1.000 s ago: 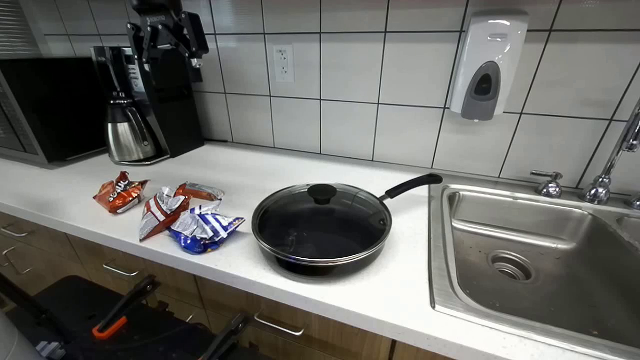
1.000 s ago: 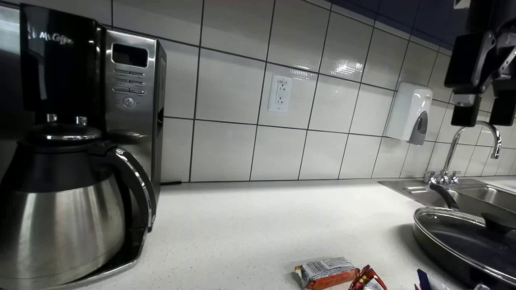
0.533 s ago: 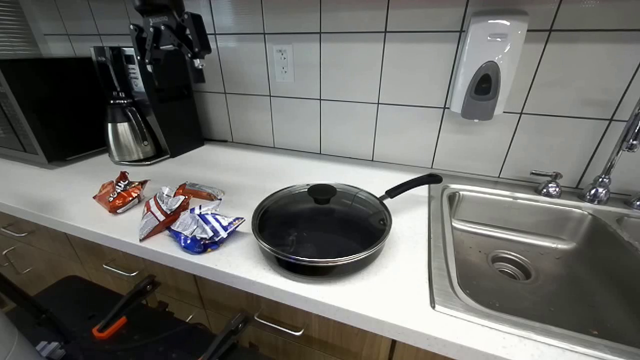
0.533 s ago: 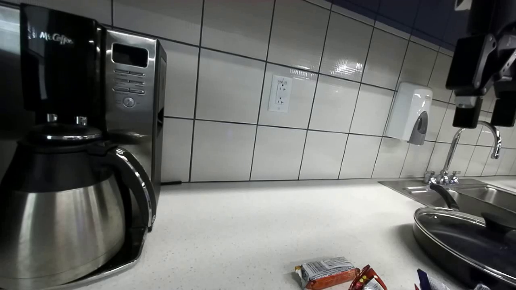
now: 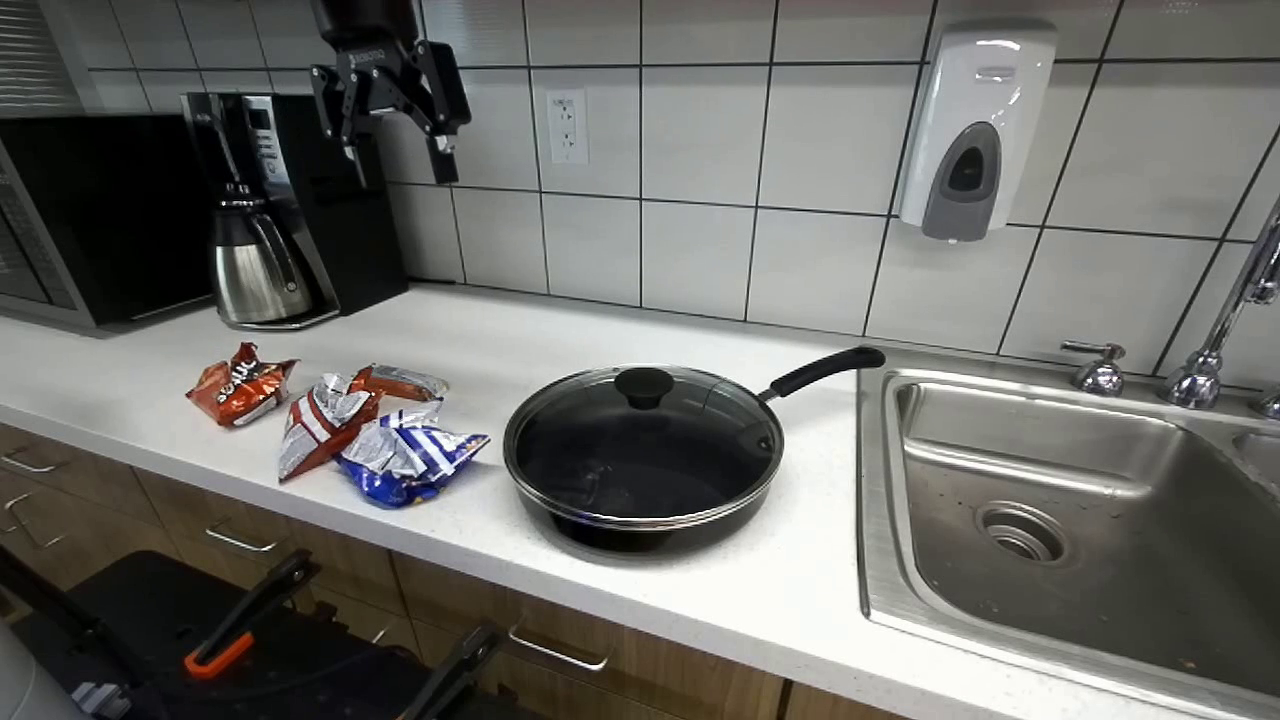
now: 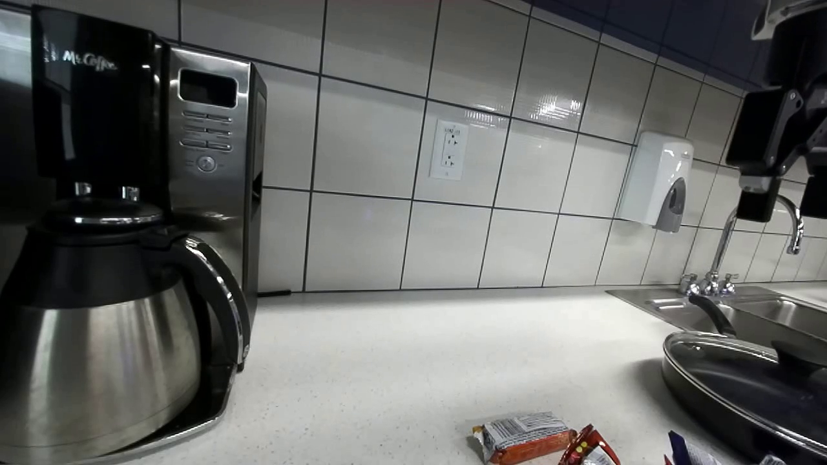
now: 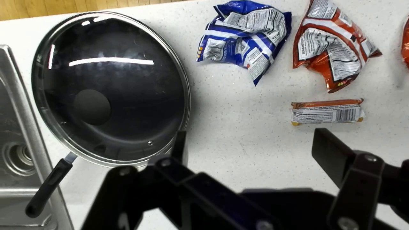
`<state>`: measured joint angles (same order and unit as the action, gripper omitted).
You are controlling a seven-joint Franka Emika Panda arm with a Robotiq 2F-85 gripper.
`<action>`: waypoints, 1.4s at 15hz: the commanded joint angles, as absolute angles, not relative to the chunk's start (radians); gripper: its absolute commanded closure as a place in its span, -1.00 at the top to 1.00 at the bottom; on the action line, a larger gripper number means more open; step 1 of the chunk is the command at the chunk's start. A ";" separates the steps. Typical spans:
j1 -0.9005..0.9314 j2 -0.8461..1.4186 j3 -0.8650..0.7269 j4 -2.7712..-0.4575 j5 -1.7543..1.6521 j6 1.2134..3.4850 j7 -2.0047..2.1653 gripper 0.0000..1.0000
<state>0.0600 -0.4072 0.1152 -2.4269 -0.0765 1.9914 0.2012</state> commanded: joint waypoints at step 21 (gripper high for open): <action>-0.194 -0.338 -0.074 -2.626 -0.125 2.390 0.213 1.00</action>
